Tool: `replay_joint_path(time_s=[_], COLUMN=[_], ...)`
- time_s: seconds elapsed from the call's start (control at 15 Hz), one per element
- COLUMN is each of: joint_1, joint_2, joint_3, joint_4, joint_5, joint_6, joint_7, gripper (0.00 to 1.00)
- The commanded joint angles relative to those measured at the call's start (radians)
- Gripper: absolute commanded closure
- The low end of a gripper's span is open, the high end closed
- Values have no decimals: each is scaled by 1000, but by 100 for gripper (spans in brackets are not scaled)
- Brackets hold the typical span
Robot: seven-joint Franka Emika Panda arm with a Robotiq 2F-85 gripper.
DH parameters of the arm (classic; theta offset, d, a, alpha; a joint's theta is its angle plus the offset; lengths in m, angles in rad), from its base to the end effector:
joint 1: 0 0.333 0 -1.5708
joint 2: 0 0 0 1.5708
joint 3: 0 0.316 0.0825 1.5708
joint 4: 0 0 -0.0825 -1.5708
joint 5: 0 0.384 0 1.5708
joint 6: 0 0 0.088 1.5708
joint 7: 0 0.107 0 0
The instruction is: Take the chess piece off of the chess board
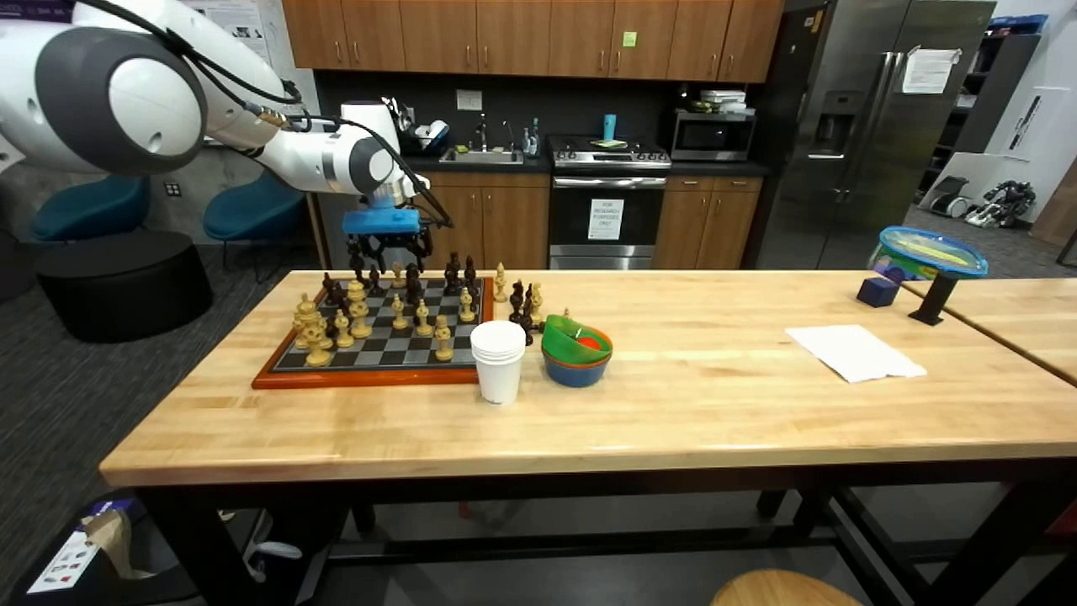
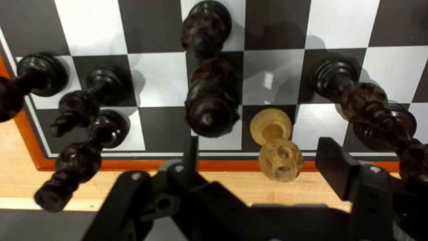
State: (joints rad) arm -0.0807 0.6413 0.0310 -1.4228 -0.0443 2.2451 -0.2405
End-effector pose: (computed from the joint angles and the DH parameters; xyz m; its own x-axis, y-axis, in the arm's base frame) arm 0.7370 -0.0426 0.3384 0.9632 0.2082 0.1701 0.2003 -0.9777 0.0628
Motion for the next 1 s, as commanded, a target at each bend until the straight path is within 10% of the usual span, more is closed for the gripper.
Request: replay_joint_path(time_s=[0.0, 0.47, 0.93], joint_1=[-12, -9, -8], joint_2=[20, 16, -64], joint_3=[19, 17, -16], joint_4=[32, 21, -25], joint_5=[29, 21, -4], joint_6=[-31, -19, 66], joint_7=[-41, -32, -4], gripper=[41, 96, 93])
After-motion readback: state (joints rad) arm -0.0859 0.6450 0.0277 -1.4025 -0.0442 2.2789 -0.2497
